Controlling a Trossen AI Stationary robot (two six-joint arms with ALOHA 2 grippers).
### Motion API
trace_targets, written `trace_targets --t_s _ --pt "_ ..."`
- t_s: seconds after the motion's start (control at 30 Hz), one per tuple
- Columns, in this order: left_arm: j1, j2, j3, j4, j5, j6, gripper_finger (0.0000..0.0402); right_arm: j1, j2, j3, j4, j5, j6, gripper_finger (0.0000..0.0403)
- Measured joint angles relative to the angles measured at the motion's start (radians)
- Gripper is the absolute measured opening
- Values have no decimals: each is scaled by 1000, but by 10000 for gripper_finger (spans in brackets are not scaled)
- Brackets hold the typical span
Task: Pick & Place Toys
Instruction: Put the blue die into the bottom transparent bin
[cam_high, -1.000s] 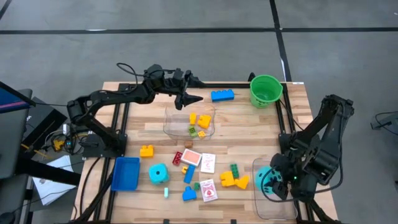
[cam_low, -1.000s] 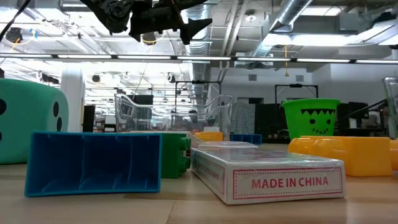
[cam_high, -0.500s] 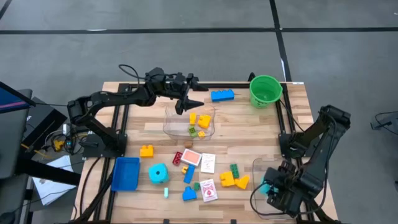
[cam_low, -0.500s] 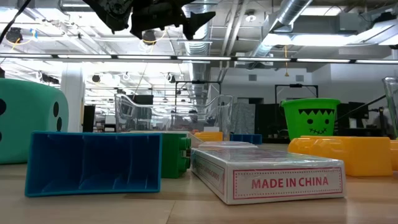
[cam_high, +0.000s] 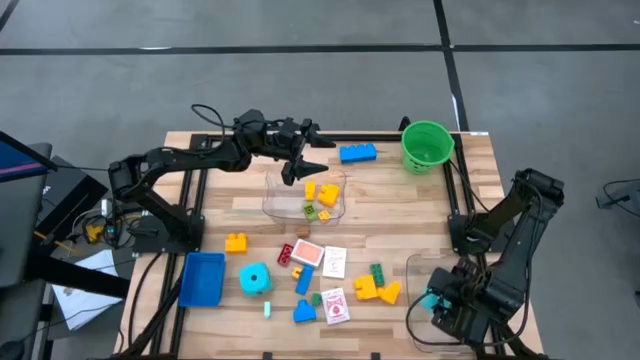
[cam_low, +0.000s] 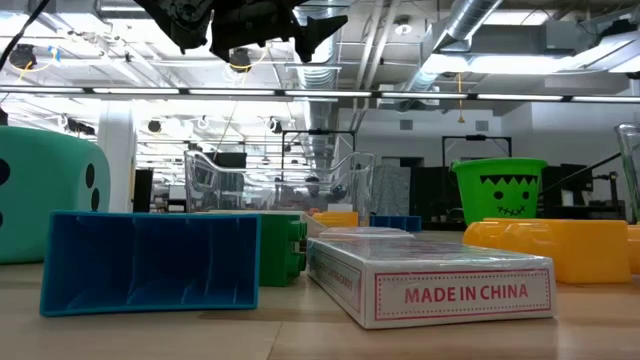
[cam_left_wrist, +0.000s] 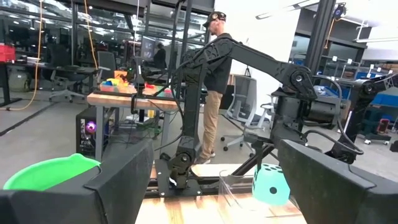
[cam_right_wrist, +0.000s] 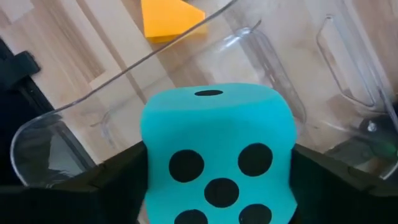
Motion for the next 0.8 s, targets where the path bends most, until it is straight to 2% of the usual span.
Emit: trace_targets --t_s 0.07,0.13,0.33,0.8 --pt "0 0 0 0 0 0 337 6 -4 0 -8 0 21 369" --pt "0 0 0 0 0 0 337 10 -6 0 -10 -2 25 386" --pt "0 0 0 -1 0 0 337 10 -12 0 -11 -29 29 365" --pt "0 0 0 -16 1 25 337 16 -21 0 -29 -27 17 369"
